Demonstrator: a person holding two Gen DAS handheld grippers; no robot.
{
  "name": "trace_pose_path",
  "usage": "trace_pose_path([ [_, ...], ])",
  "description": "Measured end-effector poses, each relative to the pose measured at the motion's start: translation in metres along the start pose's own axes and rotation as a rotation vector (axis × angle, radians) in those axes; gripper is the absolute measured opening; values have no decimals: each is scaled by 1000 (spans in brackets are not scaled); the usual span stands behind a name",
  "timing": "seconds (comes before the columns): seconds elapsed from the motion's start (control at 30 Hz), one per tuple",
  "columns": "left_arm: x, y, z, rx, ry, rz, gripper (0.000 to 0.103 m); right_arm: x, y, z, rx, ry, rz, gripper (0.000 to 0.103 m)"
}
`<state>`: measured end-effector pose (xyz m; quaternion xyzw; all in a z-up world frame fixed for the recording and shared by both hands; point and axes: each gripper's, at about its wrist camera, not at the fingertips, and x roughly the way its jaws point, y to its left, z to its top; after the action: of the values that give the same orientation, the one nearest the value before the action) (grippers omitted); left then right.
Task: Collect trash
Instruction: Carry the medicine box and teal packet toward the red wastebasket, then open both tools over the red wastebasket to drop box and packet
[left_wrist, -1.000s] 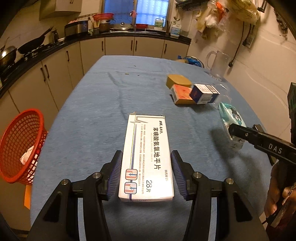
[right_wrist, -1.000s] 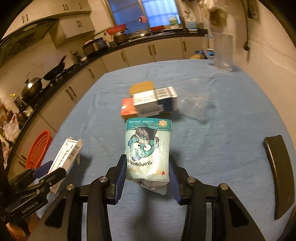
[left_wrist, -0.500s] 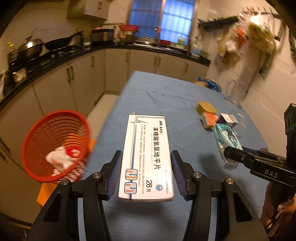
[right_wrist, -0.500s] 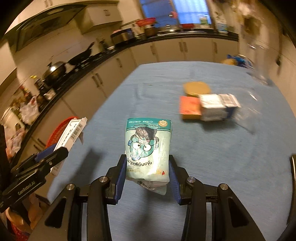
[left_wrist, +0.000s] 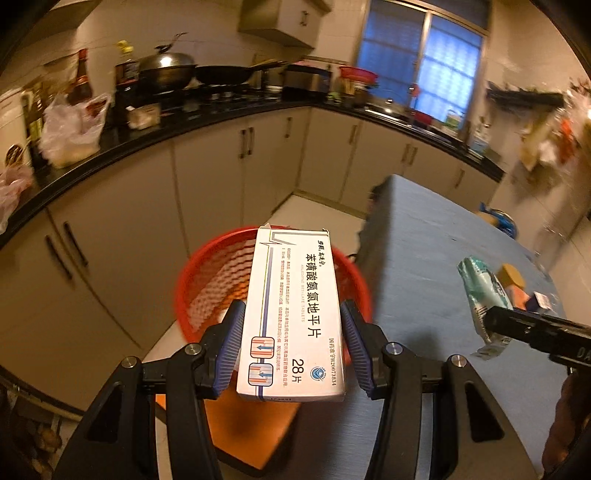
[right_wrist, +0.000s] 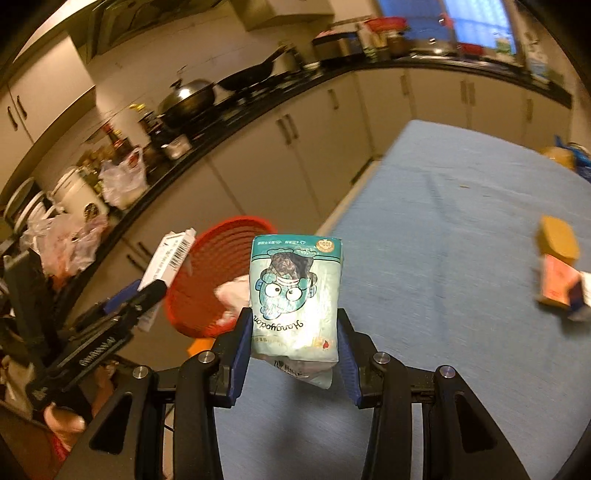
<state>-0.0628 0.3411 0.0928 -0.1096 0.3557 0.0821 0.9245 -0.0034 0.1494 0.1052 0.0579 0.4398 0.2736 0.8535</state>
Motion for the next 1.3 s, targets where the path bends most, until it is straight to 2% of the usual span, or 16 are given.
trace_pose_path([
  [0.37, 36, 38, 4, -42, 65, 33, 52, 75, 41, 35, 21, 86, 121, 46],
  [0.6, 53, 42, 4, -42, 87, 34, 52, 110, 44, 46, 58, 123, 130, 49],
  [1.0, 60, 41, 4, -56, 90, 29, 52, 130, 38, 50, 86, 146, 123, 55],
  [1.3, 55, 42, 6, -72, 86, 18, 52, 120, 34, 50, 95, 128, 135, 57],
])
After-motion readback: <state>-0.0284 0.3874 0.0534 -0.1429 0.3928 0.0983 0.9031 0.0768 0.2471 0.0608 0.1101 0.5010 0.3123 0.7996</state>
